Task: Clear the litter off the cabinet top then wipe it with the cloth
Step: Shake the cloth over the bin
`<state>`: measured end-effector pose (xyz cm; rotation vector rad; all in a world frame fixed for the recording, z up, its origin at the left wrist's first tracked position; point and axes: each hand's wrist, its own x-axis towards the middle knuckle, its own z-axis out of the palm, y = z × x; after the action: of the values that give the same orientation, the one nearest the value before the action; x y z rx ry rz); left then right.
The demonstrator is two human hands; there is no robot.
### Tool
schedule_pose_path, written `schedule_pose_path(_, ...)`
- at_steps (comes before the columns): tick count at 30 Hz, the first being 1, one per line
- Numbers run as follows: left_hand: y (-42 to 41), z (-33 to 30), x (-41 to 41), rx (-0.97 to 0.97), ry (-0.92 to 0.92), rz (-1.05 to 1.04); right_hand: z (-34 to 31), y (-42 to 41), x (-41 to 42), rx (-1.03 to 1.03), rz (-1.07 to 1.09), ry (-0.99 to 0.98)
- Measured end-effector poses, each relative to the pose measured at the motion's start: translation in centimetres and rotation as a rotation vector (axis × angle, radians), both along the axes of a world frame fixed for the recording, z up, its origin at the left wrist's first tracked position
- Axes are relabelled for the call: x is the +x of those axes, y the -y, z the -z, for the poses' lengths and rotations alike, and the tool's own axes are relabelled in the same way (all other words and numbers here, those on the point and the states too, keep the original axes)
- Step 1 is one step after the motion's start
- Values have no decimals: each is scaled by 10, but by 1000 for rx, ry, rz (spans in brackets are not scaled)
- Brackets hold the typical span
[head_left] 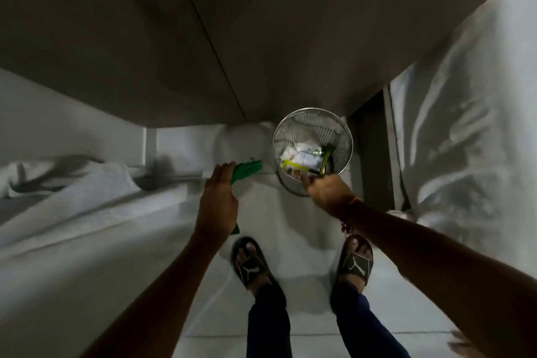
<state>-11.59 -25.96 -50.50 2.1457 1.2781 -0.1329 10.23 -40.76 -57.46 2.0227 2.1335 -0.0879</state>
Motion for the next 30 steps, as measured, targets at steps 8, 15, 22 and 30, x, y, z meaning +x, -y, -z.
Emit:
schedule_pose_path(8, 1, 32, 8, -4, -39, 97, 37, -1, -12, 20, 151, -172)
schedule_pose_path(15, -5, -78, 29, 127, -100, 233, -103, -96, -12, -311, 1312, -1542)
schedule_pose_path(22, -36, -270, 14, 379, -232, 414, -314, -178, -24, -90, 1047, -1741)
schedule_pose_path(30, -20, -434, -139, 590, -302, 1, -473, -237, -188, -113, 481, -1489)
